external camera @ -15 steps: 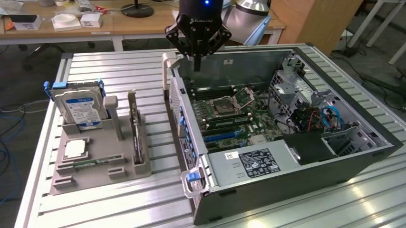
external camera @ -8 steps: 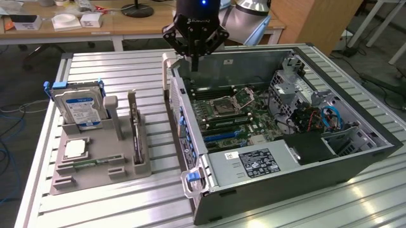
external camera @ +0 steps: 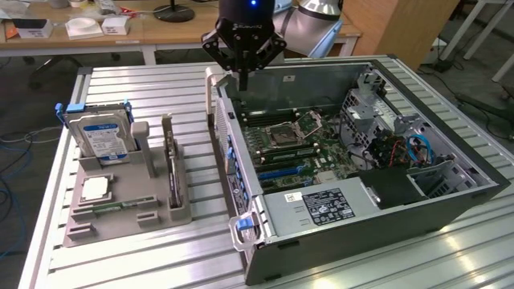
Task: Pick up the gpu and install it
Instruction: 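Reach for the gpu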
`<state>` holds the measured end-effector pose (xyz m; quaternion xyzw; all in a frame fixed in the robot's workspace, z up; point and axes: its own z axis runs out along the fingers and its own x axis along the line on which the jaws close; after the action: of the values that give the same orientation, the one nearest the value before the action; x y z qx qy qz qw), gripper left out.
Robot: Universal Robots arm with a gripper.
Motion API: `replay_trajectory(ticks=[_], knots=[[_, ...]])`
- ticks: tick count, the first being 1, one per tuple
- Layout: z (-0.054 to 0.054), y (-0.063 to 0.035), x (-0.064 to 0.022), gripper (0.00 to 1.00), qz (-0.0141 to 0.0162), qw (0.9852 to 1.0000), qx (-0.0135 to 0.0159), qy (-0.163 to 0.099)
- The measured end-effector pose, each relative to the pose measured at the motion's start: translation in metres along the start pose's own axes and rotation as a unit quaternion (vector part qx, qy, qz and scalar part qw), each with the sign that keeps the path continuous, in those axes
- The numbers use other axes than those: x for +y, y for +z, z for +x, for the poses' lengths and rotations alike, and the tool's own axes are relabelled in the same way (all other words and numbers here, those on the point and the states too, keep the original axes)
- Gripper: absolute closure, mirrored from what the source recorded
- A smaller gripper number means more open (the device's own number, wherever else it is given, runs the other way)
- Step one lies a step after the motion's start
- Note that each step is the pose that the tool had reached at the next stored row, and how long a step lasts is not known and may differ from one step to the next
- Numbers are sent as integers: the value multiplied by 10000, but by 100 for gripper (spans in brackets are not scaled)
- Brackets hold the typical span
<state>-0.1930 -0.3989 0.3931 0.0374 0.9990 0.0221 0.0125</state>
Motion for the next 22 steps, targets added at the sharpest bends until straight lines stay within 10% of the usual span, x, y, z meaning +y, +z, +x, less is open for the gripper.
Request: replay_trajectory(ticks=[22], knots=[[165,-4,-12,90,0,10000,0,0]])
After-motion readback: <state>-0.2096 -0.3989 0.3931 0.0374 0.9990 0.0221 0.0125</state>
